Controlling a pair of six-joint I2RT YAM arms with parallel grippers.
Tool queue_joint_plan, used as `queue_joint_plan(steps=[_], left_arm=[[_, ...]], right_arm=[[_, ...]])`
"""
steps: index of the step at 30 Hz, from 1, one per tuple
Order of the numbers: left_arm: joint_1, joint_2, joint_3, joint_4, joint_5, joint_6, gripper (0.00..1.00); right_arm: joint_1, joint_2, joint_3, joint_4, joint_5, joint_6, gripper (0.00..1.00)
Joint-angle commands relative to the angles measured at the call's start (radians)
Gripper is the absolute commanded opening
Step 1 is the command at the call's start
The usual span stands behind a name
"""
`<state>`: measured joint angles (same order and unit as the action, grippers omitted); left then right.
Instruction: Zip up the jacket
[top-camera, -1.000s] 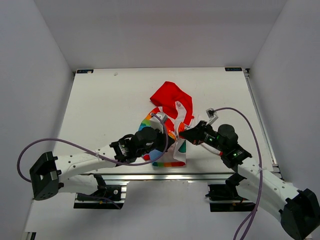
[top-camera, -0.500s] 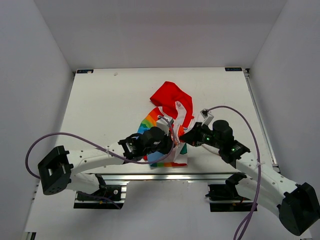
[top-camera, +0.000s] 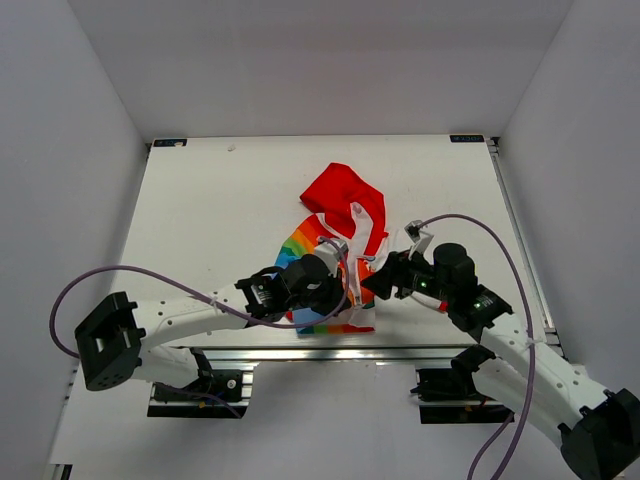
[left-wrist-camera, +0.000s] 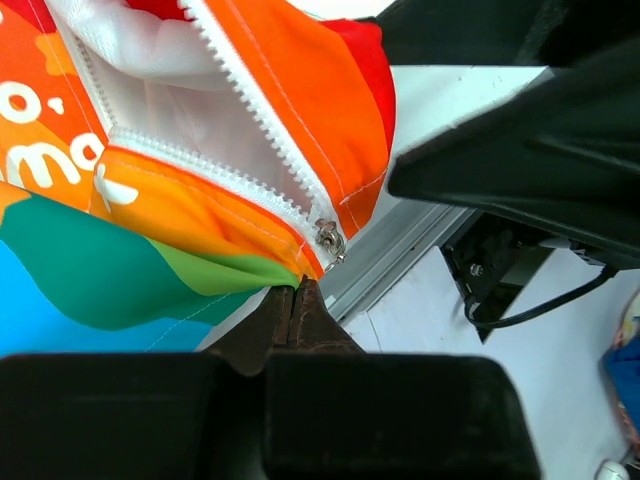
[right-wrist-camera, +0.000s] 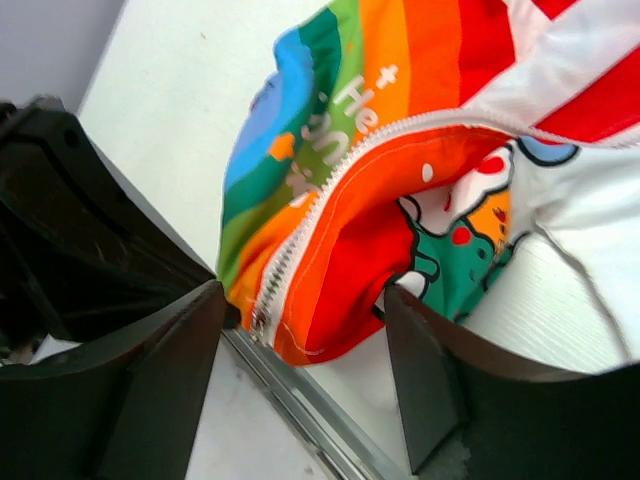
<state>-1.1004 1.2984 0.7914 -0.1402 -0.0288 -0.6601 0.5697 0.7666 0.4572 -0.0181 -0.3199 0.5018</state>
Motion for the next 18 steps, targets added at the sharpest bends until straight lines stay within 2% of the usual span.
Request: queue_joint_plan(steps=[1,2,3,5,8,14,18], left_arm=[[0.005,-0.04,-0.015,-0.009,0.021,-0.036,0.0],[0.005,-0.045,-0.017,-0.006,0.02,-0.036,0.0],[0.005,-0.047,-0.017,-0.004,0.012,-0.047,0.0],[0.005,-0.05,-0.014,-0.006,0.006,-0.052,0.0],[0.007,-0.056,-0.014,-0.006,-0.009,-0.065,0.0],[0.007,-0.08,-0.027,-0.001,-0.023,-0.098,0.0],[0.007,-0.097,-0.044,0.011,-0.028,-0.128,0.0]], right_arm=[[-0.005,-0.045,0.075,-0.149,0.028,-0.106,0.71],[-0.004,-0.058,0.083,-0.192,0.028,-0.115,0.82],[-0.004,-0.088,0.084,-0.21,0.025,-0.123,0.87],[-0.005,-0.121,0.071,-0.235,-0.001,-0.123,0.89],[-0.004,-0.19,0.028,-0.256,-0.063,-0.112,0.89],[0.001,-0.214,-0.081,-0.203,-0.257,-0.036,0.89],[0.018,-0.268,-0.155,-0.138,-0.283,0.043,0.89]])
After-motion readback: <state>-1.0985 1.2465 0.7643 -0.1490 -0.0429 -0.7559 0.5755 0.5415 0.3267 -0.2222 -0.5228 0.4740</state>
